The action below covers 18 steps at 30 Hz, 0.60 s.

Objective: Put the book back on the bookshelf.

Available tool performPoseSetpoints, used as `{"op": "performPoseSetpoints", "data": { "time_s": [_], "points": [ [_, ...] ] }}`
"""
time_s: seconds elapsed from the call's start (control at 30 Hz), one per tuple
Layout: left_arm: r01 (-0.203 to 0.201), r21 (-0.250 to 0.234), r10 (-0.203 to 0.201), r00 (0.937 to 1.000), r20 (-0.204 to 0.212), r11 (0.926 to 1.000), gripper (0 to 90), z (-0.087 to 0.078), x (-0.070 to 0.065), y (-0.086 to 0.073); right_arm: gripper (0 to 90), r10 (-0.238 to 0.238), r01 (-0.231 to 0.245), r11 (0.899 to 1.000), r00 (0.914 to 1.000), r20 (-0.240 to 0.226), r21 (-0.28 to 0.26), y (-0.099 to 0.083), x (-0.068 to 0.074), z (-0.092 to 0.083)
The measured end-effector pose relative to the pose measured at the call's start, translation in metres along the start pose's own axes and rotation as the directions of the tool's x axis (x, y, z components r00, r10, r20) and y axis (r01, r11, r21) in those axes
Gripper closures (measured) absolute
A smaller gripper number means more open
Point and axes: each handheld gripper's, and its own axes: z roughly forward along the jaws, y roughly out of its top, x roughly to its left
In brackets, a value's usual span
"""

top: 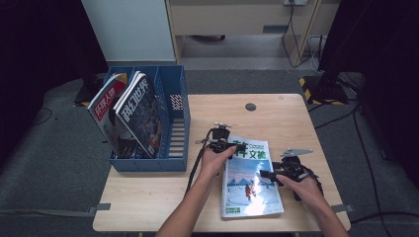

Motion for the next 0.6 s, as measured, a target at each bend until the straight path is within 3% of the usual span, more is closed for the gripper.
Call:
{"op": "performPoseSetpoints", "data": {
  "time_s": [0.17,0.27,0.43,0.6],
  "points": [
    [-0.042,-0.011,0.042,0.9991,0.004,0.9991,69.8,-0.005,-0.01,0.003,30.8,0.027,-0.027,0.998,0.9996,0.007,-0.064,0.001,-0.008,-0.012],
    [-0.065,-0.015,0.065,0.9979,0.007,0.9978,70.1,-0.008,-0.016,0.005,28.7,0.038,-0.032,0.994,0.9977,0.056,-0.103,0.001,-0.016,-0.018],
    [-0.09,-0.029,0.091,0.9953,0.033,0.9955,70.9,-0.015,-0.023,0.009,28.3,0.05,-0.035,0.993,0.9903,0.129,-0.114,0.0,-0.023,-0.023],
    [-0.116,-0.051,0.118,0.9921,0.043,0.992,72.1,-0.025,-0.034,0.015,27.9,0.06,-0.039,0.991,0.9855,0.159,-0.13,0.0,-0.027,-0.025]
  ]
}}
